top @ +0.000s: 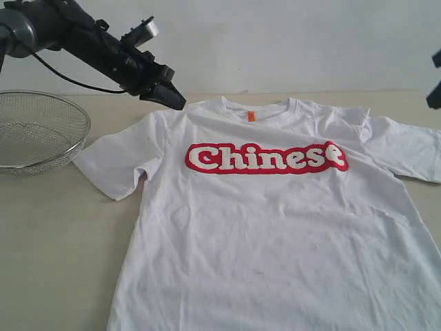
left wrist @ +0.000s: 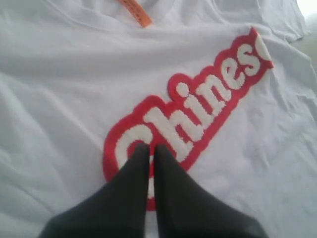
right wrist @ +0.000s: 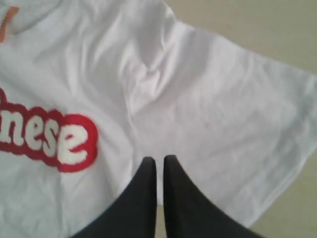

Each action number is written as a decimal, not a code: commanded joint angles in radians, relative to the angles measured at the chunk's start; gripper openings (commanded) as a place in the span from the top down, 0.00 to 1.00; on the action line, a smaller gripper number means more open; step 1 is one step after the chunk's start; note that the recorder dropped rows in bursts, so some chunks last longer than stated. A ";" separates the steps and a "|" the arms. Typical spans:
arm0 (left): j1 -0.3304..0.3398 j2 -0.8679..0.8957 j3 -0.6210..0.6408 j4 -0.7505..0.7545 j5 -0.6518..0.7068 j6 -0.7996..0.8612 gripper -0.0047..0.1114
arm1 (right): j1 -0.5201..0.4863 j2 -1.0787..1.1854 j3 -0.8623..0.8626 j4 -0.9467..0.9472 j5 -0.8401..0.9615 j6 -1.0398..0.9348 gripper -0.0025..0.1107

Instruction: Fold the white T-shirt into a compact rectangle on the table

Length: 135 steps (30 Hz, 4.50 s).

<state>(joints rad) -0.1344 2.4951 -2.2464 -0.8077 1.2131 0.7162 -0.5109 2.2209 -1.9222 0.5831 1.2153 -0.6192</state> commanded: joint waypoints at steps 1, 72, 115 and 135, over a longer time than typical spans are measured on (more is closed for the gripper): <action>-0.051 -0.042 0.091 -0.017 0.008 0.021 0.92 | -0.087 -0.016 0.130 0.035 -0.011 -0.046 0.97; -0.085 -0.290 0.698 -0.116 -0.110 0.234 0.92 | 0.218 -0.073 0.176 -0.039 -0.356 -0.061 0.98; -0.085 -0.290 0.698 -0.198 -0.126 0.270 0.92 | 0.461 -0.052 0.174 -0.488 -0.591 0.300 0.98; -0.085 -0.290 0.698 -0.204 -0.126 0.270 0.92 | 0.418 0.108 0.174 -0.815 -0.632 0.662 0.98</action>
<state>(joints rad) -0.2213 2.2170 -1.5515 -0.9980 1.0874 0.9808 -0.0631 2.3313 -1.7443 -0.1703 0.5894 -0.0199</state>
